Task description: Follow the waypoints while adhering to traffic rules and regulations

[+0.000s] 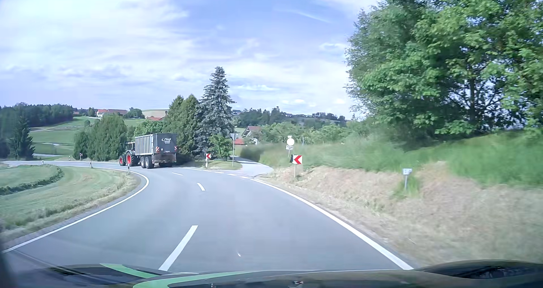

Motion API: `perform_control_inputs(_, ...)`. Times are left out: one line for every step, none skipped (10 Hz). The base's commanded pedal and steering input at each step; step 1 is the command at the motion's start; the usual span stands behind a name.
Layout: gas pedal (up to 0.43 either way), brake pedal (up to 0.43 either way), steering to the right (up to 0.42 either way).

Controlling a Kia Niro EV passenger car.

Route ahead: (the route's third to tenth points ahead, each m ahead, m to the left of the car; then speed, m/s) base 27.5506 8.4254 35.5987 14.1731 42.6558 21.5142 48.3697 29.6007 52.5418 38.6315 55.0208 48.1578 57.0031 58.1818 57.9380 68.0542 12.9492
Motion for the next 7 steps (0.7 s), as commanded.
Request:
perform_control_inputs(0.000, 0.000, -0.078)
perform_control_inputs(0.000, 0.000, -0.078)
perform_control_inputs(0.000, 0.000, -0.078)
perform_control_inputs(0.000, 0.000, -0.080)
perform_control_inputs(0.000, 0.000, -0.083)
perform_control_inputs(0.000, 0.000, -0.085)
perform_control_inputs(0.000, 0.000, -0.085)
